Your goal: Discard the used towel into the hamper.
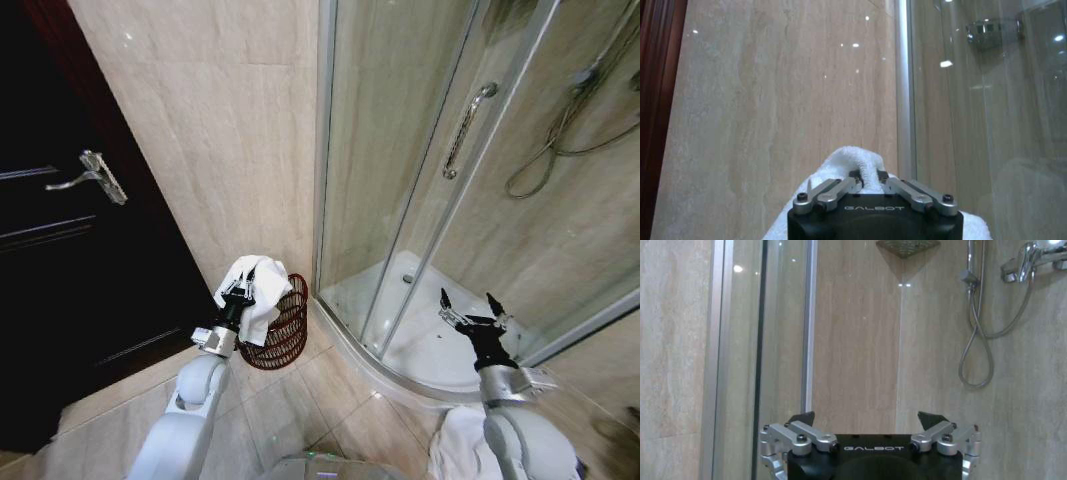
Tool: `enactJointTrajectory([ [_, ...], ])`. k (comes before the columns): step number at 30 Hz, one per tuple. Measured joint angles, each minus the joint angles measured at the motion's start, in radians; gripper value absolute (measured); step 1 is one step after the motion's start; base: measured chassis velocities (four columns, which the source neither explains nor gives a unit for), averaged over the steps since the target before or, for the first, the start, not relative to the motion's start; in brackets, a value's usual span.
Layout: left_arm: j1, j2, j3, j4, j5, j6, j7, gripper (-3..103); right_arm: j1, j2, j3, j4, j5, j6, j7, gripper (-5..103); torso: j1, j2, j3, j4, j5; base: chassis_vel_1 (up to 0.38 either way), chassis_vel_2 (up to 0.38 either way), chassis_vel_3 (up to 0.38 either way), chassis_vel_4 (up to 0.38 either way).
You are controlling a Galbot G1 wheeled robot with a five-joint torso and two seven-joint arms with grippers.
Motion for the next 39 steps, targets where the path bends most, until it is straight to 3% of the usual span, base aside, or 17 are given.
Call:
enactJointTrajectory([
  [26,-0.019,-0.015,0.002,0.015,0.007,-0.008,-0.007,7,0.009,-0.027,-0.002,-0.029,0.006,0.008,-0.002,100,-0.042,-0.102,-0.06,0.0,0.0,0.0,0.0,0.0,0.0],
  [39,-0.201,0.056,0.118,0.07,-0.029,0.056,-0.084,7,-0.004,-0.046,0.015,-0.072,0.022,0.038,-0.001,100,-0.042,-0.101,-0.059,-0.0001,0.0002,0.0,0.0,0.0,0.0],
])
